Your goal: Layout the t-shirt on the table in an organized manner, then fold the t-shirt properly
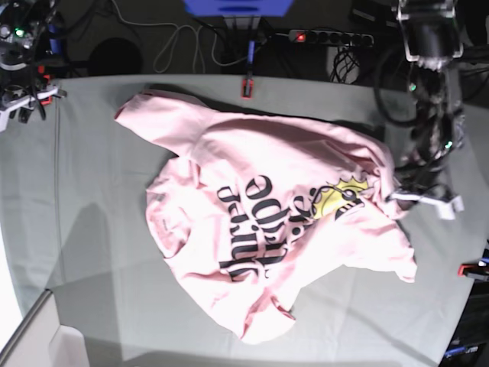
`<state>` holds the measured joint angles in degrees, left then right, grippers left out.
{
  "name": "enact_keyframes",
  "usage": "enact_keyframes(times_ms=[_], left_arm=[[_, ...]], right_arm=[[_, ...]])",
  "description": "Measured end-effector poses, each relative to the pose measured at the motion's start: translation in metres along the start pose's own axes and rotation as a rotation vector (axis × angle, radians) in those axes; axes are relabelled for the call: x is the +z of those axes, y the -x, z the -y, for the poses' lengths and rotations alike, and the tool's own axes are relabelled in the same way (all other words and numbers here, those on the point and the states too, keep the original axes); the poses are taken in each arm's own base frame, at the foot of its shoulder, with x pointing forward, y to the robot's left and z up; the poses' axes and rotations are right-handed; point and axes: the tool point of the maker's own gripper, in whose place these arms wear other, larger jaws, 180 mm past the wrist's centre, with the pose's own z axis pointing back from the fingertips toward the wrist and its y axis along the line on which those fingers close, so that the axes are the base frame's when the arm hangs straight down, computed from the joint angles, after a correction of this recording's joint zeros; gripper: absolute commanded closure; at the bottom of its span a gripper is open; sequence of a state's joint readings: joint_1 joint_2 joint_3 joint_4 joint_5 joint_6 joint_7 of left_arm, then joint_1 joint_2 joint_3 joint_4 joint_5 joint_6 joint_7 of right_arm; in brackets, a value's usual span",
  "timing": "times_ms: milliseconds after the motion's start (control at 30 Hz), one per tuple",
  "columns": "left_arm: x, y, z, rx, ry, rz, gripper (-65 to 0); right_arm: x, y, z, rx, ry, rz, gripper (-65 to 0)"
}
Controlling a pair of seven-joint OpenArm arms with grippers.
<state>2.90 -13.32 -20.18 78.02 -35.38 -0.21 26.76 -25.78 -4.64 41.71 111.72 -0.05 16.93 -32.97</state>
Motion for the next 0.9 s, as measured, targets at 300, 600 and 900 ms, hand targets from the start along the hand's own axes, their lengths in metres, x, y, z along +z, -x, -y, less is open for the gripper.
enact_keyframes(times_ms=[300,600,900], left_arm=[[0.070,-0.037,-0.084,0.033,-0.181,0.098,-0.2],[0.130,-0.062,-0.171,0.109,-0.395,0.203,-0.2],[0.139,-0.076,-0.182,0.093,-0.420,0.234,-0.2]], right_arm=[[-0.001,0.001,-0.020,0.020,-0.053,-0.003,-16.9],[0.014,0.024,-0.102,0.100,-0.290,-0.054,-22.6],[0.051,0.046,-0.190,0.177,-0.555,-0.086,-27.8]])
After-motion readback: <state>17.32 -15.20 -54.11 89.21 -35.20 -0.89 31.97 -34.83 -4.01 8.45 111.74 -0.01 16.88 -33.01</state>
